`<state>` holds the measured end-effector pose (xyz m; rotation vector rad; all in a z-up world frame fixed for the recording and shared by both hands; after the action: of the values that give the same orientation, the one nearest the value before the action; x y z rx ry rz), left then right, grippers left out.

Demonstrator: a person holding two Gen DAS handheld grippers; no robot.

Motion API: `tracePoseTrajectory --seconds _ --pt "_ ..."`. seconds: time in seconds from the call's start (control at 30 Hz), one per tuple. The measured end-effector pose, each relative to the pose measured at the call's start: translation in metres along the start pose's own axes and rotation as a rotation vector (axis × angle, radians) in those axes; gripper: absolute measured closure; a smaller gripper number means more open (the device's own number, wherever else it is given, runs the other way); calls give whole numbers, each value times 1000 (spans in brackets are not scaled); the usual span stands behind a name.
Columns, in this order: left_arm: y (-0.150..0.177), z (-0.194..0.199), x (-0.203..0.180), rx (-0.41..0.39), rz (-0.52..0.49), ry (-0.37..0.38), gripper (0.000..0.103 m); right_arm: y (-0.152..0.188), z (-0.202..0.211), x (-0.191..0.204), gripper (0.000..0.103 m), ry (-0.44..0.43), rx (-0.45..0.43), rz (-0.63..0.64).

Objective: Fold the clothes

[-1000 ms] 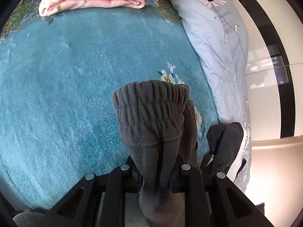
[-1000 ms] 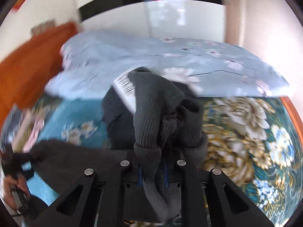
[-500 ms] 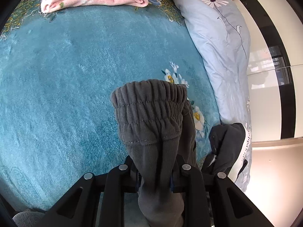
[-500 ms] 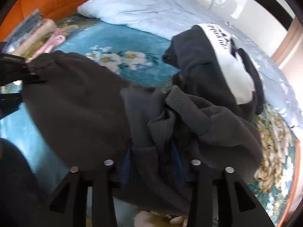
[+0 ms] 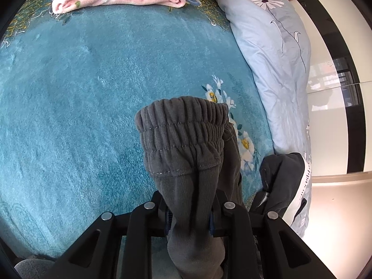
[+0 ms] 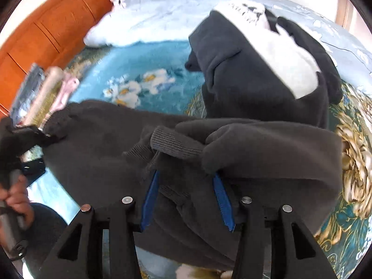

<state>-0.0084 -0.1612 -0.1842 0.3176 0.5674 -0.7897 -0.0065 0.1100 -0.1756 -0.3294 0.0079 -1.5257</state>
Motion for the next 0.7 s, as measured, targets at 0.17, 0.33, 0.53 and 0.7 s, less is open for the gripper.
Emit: tracePoseTrajectory --seconds 0.17,0.33,0.53,0.7 --pt "1 -2 1 -6 5 -5 78 3 -13 11 51 54 24 78" --pt "3 -3 0 -15 1 -6 78 12 3 23 51 53 -33 161" --pt "6 -3 1 -13 -2 1 77 13 -16 30 51 142 -14 261" --pt "9 -3 3 -8 5 11 77 13 -33 18 53 116 48 209"
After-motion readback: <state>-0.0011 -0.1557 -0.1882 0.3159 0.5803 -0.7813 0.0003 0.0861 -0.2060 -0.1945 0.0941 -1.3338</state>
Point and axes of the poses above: each gripper's, at about its wrist camera, not at the fingertips, and z roughly against the way its jaws point, x to its left, y to its underside, the point moved 9 cm from there along -z, roughly the way its jaws point, and after that the axes turned 10 degrees about x, right-handed, at the moved point
